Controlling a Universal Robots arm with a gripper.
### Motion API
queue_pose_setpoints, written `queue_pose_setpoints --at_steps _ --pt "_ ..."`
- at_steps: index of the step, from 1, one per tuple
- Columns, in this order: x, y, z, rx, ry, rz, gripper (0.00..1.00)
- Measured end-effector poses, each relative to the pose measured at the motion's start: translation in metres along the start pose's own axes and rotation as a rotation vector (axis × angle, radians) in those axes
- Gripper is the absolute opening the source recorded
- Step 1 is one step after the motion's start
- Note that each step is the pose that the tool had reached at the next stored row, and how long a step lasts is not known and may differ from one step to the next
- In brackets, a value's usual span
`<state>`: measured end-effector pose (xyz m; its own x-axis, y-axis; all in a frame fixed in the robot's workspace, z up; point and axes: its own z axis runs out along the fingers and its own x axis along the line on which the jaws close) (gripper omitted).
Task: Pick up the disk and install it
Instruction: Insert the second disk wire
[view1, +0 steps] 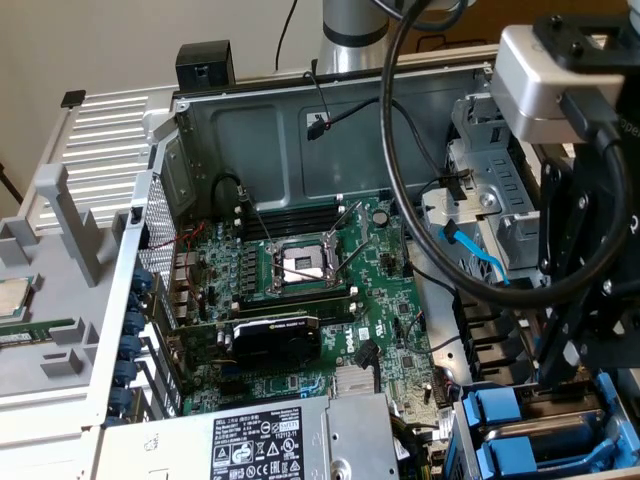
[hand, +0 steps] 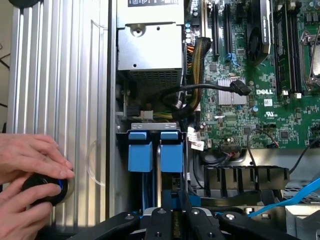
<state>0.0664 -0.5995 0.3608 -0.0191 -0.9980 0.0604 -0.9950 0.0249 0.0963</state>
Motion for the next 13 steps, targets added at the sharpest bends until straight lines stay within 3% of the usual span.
queue_pose_setpoints --at_steps 6,13 --pt "0.0017 -0.0005 0.0005 0.0002 -0.0127 -0.008 0.16" --pt "0.0027 -0.0006 0.0006 0.0001 -0.0134 -0.008 0.16"
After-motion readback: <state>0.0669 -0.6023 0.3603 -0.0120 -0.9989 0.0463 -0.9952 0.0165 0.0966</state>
